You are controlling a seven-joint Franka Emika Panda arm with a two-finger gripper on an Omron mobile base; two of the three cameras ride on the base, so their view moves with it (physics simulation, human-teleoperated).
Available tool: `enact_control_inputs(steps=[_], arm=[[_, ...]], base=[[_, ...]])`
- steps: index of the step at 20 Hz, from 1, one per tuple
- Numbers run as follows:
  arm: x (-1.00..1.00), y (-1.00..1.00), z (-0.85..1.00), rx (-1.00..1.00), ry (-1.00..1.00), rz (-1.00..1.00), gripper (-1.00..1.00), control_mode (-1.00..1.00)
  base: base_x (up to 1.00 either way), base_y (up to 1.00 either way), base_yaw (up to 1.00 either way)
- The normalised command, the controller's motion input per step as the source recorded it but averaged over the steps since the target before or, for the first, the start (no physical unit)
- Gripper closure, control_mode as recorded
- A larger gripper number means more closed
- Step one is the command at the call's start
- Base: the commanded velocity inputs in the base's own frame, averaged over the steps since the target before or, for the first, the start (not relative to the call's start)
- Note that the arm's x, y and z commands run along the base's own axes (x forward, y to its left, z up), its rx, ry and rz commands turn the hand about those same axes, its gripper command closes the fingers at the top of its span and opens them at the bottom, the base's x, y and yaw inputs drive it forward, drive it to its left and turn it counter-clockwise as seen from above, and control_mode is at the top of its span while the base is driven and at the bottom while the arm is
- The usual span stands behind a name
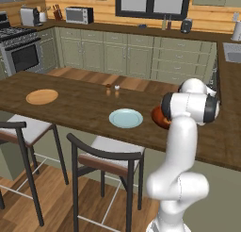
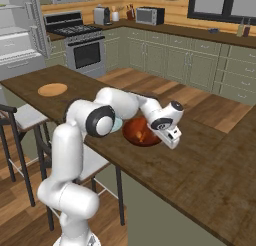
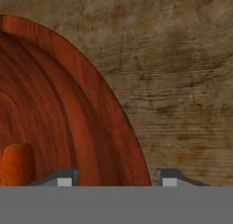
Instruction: Pick the chicken drumstick and carrot from their plates and place them in the bowl. Then put the bowl in the fridge.
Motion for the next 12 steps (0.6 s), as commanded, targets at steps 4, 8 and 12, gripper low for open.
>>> enact_control_inputs(steps=[4, 8, 12], arm=[[0.00, 0.68, -0.14, -0.02, -0.13, 0.00, 1.00, -1.00], [0.00, 0.62, 0.00, -0.03, -0.16, -0.03, 1.00, -1.00], [-0.42, 0.26, 0.09, -0.01, -0.29, -0.15, 1.00, -1.00]], base=[[0.00, 0.00, 0.00], [0.00, 0.00, 0.00], [0.00, 0.00, 0.00]])
